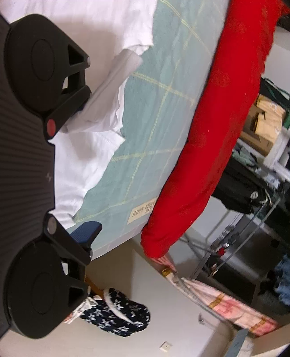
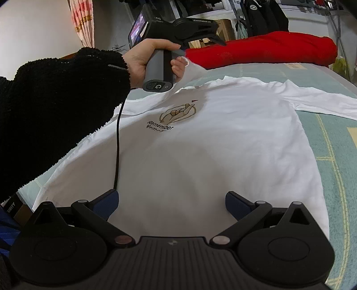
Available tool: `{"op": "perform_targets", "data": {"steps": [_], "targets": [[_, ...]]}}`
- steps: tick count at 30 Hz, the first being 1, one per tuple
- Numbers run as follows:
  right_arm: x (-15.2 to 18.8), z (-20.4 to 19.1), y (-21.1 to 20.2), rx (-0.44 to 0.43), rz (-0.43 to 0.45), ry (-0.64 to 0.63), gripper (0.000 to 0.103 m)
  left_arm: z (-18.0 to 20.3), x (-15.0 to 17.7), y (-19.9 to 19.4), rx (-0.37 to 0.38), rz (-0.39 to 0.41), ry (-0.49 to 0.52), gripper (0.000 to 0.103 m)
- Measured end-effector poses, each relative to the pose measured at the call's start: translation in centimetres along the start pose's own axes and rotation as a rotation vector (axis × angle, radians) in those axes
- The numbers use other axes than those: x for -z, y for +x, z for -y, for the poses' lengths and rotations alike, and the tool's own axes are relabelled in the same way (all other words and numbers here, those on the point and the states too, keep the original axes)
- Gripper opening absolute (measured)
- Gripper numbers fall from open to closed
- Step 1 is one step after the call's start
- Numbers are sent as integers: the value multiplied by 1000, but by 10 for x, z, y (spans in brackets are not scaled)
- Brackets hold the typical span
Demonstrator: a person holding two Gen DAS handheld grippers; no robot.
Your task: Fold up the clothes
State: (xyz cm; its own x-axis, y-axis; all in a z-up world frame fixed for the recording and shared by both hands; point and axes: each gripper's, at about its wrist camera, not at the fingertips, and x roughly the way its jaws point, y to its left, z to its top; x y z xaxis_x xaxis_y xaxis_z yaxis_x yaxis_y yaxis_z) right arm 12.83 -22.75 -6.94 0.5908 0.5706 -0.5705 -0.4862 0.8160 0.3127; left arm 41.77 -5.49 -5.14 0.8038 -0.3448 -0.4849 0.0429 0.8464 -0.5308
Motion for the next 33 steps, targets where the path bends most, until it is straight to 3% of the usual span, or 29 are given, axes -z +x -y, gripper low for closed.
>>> {"op": "perform_targets", "data": {"steps": [8,33], "targets": [[2,-1,0,6,-8,-1,103,16,4,10,-10,-24,47,88],[5,0,-6,15,-9,2,103,61,40,35,-110,-125,395,88]]}}
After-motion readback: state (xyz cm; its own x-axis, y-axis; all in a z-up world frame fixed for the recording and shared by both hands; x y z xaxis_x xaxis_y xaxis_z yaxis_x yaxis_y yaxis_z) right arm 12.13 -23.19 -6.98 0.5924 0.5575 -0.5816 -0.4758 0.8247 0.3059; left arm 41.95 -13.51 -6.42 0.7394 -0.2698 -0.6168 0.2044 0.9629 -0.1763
